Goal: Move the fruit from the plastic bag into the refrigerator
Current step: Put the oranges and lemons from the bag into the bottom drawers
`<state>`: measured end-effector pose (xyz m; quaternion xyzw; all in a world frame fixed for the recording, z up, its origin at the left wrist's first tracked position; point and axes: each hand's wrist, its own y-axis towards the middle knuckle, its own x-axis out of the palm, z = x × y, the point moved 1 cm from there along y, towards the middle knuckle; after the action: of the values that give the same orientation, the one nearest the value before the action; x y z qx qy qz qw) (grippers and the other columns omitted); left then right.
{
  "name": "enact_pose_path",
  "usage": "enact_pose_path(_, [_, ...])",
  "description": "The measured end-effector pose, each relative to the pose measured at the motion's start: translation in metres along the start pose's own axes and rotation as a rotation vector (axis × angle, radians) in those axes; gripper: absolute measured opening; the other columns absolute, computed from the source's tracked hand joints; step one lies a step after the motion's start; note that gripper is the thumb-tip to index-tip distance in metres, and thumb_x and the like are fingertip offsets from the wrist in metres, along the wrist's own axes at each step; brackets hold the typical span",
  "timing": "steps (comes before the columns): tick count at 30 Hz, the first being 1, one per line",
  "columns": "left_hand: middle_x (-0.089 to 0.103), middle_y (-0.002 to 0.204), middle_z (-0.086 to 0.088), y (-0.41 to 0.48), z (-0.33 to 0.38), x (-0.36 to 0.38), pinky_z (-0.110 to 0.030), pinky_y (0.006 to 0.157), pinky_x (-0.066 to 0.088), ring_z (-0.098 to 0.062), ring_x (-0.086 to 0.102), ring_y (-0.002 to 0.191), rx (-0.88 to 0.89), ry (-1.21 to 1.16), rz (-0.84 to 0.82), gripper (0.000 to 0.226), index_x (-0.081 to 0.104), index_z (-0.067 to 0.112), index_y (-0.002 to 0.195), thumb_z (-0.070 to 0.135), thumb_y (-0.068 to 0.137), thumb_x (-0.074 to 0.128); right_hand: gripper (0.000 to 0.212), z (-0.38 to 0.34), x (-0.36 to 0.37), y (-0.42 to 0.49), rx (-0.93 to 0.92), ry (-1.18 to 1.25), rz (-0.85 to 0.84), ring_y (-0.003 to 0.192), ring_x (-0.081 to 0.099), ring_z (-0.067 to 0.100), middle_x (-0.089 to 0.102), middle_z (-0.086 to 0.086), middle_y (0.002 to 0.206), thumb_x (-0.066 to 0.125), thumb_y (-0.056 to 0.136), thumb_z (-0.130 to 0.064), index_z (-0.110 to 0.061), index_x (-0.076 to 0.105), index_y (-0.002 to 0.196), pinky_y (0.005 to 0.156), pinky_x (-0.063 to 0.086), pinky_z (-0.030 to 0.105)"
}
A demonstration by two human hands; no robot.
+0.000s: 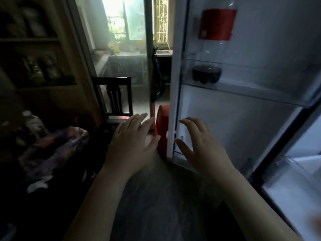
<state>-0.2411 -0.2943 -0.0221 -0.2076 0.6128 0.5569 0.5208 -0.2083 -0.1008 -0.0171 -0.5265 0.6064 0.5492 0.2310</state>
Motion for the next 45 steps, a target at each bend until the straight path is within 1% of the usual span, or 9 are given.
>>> enact_pose_path(4, [0.048, 0.138, 0.002, -0.003, -0.076, -0.004, -0.042, 0.104, 0.035, -0.019, 0.041, 0.13, -0.097, -0.005, 0.052, 0.059, 0.052, 0.024, 0.131, 0.055, 0.085, 0.031, 0.057, -0.053, 0.048, 0.048, -0.074, 0.043, -0.044, 0.128, 0.038, 0.011, 0.037, -0.008, 0.143, 0.048, 0.089, -0.047, -0.026, 0.035, 0.141, 0.095, 0.03, 0.02])
enact_pose_path(8, [0.055, 0.129, 0.002, -0.012, -0.145, -0.005, -0.035, 0.098, 0.037, -0.016, 0.043, 0.122, -0.222, -0.016, 0.149, 0.053, 0.055, 0.021, 0.126, 0.05, 0.086, 0.037, 0.056, -0.096, 0.102, 0.089, -0.152, 0.068, -0.097, 0.13, 0.035, 0.011, 0.037, -0.006, 0.144, 0.054, 0.09, -0.041, -0.024, 0.036, 0.141, 0.1, 0.032, 0.024])
enact_pose_path(12, [0.052, 0.132, 0.001, -0.03, -0.212, 0.003, -0.042, 0.099, 0.042, -0.019, 0.044, 0.125, -0.333, 0.025, 0.099, 0.053, 0.052, 0.021, 0.129, 0.05, 0.088, 0.036, 0.055, -0.134, 0.155, 0.124, -0.233, 0.106, -0.159, 0.129, 0.039, 0.016, 0.043, 0.0, 0.14, 0.056, 0.09, -0.038, -0.017, 0.043, 0.138, 0.1, 0.032, 0.023])
enact_pose_path(17, [0.051, 0.134, 0.003, -0.055, -0.278, 0.015, -0.037, 0.1, 0.037, -0.017, 0.043, 0.125, -0.448, 0.065, 0.064, 0.054, 0.051, 0.026, 0.131, 0.051, 0.087, 0.035, 0.054, -0.176, 0.211, 0.154, -0.325, 0.149, -0.235, 0.13, 0.039, 0.017, 0.043, 0.0, 0.141, 0.057, 0.089, -0.036, -0.018, 0.044, 0.137, 0.106, 0.036, 0.028])
enact_pose_path(20, [0.052, 0.132, 0.002, -0.062, -0.308, 0.019, -0.037, 0.099, 0.038, -0.018, 0.045, 0.124, -0.502, 0.078, 0.065, 0.05, 0.051, 0.024, 0.131, 0.048, 0.088, 0.041, 0.053, -0.195, 0.24, 0.172, -0.376, 0.161, -0.282, 0.129, 0.039, 0.017, 0.044, 0.0, 0.14, 0.058, 0.09, -0.035, -0.017, 0.044, 0.137, 0.103, 0.029, 0.021])
enact_pose_path(25, [0.056, 0.124, 0.001, -0.063, -0.347, 0.03, -0.037, 0.092, 0.043, -0.02, 0.052, 0.116, -0.563, 0.096, 0.104, 0.042, 0.05, 0.024, 0.125, 0.04, 0.087, 0.052, 0.052, -0.217, 0.282, 0.207, -0.471, 0.202, -0.357, 0.129, 0.039, 0.017, 0.044, 0.0, 0.14, 0.057, 0.09, -0.036, -0.015, 0.045, 0.137, 0.104, 0.031, 0.023])
enact_pose_path(31, [0.055, 0.128, -0.001, -0.063, -0.399, 0.054, -0.04, 0.094, 0.046, -0.019, 0.05, 0.119, -0.722, 0.09, 0.041, 0.051, 0.052, 0.017, 0.13, 0.046, 0.089, 0.04, 0.049, -0.229, 0.344, 0.257, -0.544, 0.298, -0.441, 0.124, 0.045, 0.021, 0.049, 0.003, 0.135, 0.062, 0.088, -0.029, -0.013, 0.049, 0.132, 0.099, 0.032, 0.023])
enact_pose_path(37, [0.056, 0.123, 0.003, -0.056, -0.438, 0.084, -0.024, 0.09, 0.041, -0.012, 0.05, 0.113, -0.844, 0.114, 0.083, 0.043, 0.054, 0.017, 0.127, 0.039, 0.092, 0.04, 0.047, -0.234, 0.421, 0.317, -0.626, 0.383, -0.595, 0.118, 0.051, 0.022, 0.053, 0.003, 0.13, 0.057, 0.087, -0.034, -0.013, 0.052, 0.129, 0.094, 0.041, 0.027])
enact_pose_path(45, [0.055, 0.124, 0.004, -0.032, -0.496, 0.143, -0.019, 0.088, 0.038, -0.012, 0.05, 0.115, -1.026, 0.053, -0.017, 0.043, 0.053, 0.018, 0.128, 0.037, 0.093, 0.039, 0.049, -0.243, 0.515, 0.386, -0.697, 0.374, -0.773, 0.126, 0.045, 0.021, 0.047, 0.001, 0.138, 0.059, 0.091, -0.029, -0.017, 0.045, 0.137, 0.097, 0.04, 0.032])
